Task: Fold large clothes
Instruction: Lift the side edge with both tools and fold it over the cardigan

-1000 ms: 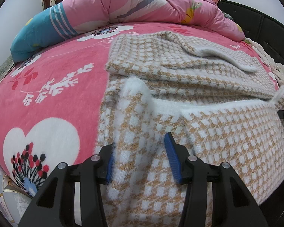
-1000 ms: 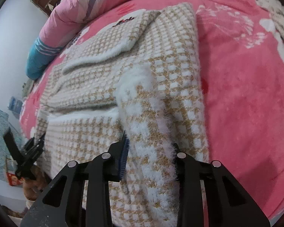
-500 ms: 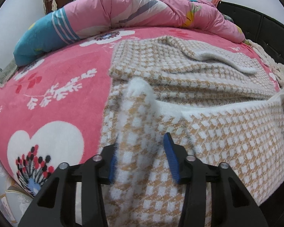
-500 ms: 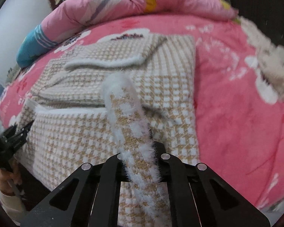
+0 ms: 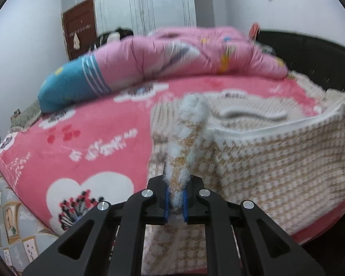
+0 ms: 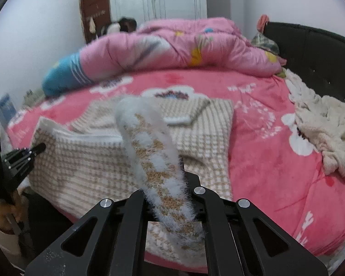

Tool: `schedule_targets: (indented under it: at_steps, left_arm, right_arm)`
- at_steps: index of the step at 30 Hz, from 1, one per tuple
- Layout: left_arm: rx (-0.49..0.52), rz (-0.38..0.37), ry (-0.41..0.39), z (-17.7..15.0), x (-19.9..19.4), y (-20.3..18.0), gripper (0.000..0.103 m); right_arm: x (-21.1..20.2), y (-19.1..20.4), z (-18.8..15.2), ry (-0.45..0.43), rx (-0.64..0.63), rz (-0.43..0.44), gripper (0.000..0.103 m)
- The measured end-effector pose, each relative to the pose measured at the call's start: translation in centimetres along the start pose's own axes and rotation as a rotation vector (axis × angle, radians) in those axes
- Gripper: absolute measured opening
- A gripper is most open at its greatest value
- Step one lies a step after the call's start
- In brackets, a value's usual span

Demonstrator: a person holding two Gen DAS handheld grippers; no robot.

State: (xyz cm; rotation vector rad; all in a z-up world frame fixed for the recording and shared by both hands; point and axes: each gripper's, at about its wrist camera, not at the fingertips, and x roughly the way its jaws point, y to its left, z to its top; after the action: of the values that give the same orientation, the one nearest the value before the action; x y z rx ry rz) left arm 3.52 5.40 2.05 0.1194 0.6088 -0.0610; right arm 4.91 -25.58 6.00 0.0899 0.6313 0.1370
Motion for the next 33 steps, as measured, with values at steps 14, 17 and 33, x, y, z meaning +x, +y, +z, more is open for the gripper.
schedule_targets:
  at_steps: [14, 17, 33]
  left_arm:
    - [0.021, -0.062, -0.126, 15.2, 5.4, 1.7, 0.008]
    - [0.007, -0.083, -0.035, 18.0, 12.4, 2.3, 0.008]
    - [-0.205, -0.295, 0.260, 18.1, 28.1, 7.5, 0.044]
  right_arm:
    - [5.7, -3.5, 14.0, -0.156, 0.011, 0.027, 0.002]
    - [12.6, -6.2, 16.4, -0.067, 0.081, 0.052, 0.002]
    - [24.0, -16.0, 14.9, 0.136, 0.416, 0.295, 0.053]
